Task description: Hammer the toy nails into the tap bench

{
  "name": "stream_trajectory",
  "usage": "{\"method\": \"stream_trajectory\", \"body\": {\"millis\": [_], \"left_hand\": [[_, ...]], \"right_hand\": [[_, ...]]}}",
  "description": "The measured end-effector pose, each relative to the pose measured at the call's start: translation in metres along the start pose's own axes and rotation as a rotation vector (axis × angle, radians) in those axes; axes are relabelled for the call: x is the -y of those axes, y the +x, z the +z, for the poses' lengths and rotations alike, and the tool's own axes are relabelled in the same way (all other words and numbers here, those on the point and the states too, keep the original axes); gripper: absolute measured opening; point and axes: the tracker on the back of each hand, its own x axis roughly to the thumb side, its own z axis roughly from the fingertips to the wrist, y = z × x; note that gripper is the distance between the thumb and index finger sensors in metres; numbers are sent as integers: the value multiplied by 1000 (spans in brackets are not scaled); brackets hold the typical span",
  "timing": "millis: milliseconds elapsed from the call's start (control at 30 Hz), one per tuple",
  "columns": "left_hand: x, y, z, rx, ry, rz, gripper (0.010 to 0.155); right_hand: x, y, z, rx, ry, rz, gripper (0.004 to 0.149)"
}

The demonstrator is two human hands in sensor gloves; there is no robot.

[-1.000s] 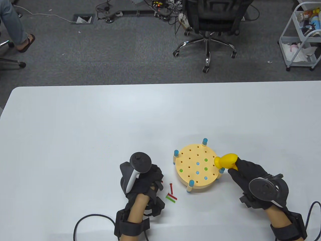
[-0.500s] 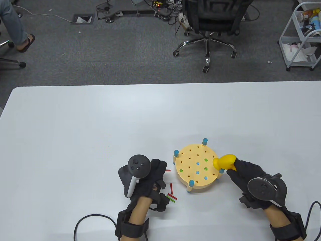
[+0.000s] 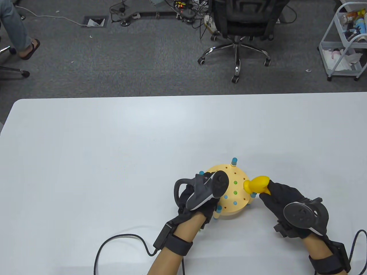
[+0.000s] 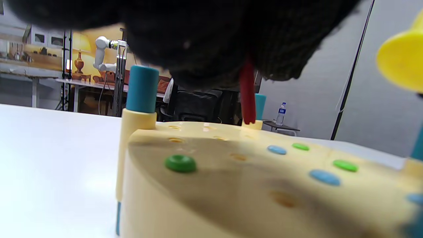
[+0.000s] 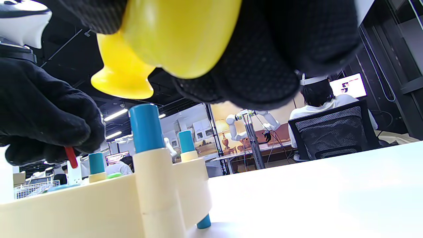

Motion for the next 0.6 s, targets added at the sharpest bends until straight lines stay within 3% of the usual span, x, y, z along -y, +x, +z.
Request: {"method": "stream_trajectory", "body": {"millis": [600], "left_hand": [[14,16,-11,33,-96,-135,39]], "right_hand": [[-3,1,1,15,10,11,65]]}}
